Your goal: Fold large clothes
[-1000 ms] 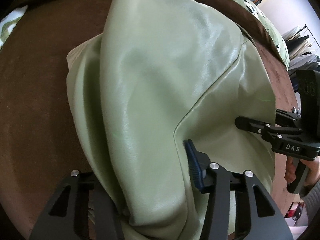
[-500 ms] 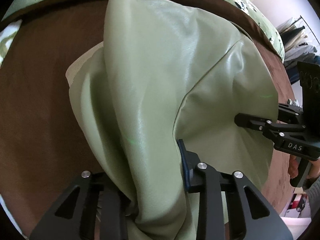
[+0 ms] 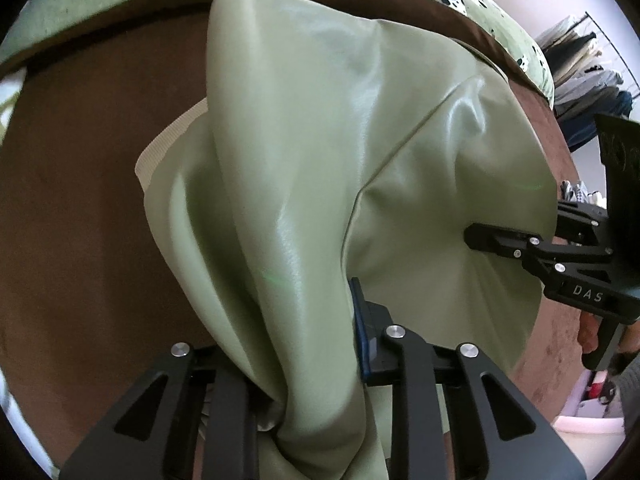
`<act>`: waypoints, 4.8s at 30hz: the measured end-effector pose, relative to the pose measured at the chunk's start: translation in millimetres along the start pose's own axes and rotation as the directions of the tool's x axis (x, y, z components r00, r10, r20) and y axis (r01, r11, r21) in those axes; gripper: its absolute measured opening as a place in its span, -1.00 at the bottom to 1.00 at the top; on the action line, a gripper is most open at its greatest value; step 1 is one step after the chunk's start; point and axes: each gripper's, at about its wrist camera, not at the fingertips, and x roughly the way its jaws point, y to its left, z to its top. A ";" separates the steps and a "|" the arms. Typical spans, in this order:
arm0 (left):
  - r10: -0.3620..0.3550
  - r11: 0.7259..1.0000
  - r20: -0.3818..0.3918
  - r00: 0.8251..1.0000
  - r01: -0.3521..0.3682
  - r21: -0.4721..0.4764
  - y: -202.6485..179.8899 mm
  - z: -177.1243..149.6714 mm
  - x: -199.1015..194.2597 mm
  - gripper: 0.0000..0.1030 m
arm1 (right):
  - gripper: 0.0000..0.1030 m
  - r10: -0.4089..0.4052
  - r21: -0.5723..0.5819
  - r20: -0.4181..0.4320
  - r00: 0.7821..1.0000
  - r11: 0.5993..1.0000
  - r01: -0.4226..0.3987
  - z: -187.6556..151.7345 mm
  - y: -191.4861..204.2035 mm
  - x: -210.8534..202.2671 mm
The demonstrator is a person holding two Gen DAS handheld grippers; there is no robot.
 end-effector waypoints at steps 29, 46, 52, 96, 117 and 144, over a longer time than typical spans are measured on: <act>-0.422 0.906 -0.103 0.901 0.417 -0.066 110.7 -69.1 38.8 0.87 | 0.60 0.329 0.058 0.001 0.944 0.943 -0.328 -34.5 -70.6 27.6; -0.551 0.827 -0.264 0.792 0.561 -0.043 60.1 -41.5 68.9 0.88 | 0.89 0.416 0.068 -0.013 0.909 0.908 -0.414 -36.0 -62.5 60.7; -0.495 0.863 -0.214 0.842 0.505 -0.010 52.1 -46.7 60.4 0.87 | 0.34 0.332 0.044 -0.025 0.943 0.943 -0.331 -40.7 -65.6 54.4; -0.106 0.984 0.050 0.993 0.097 0.151 -14.2 -54.8 21.9 -0.60 | -0.51 0.238 -0.002 0.063 0.969 0.971 -0.239 -55.1 -20.8 8.1; -0.079 0.972 0.054 0.995 0.065 0.228 -75.3 -22.2 -58.3 -0.60 | -0.52 0.213 -0.035 0.099 0.972 0.977 -0.211 -30.4 0.7 -95.4; -0.100 0.886 -0.043 0.994 0.108 0.450 -230.2 22.0 -131.8 -0.60 | -0.52 0.093 0.134 0.224 0.970 0.983 -0.125 -96.7 -42.7 -266.5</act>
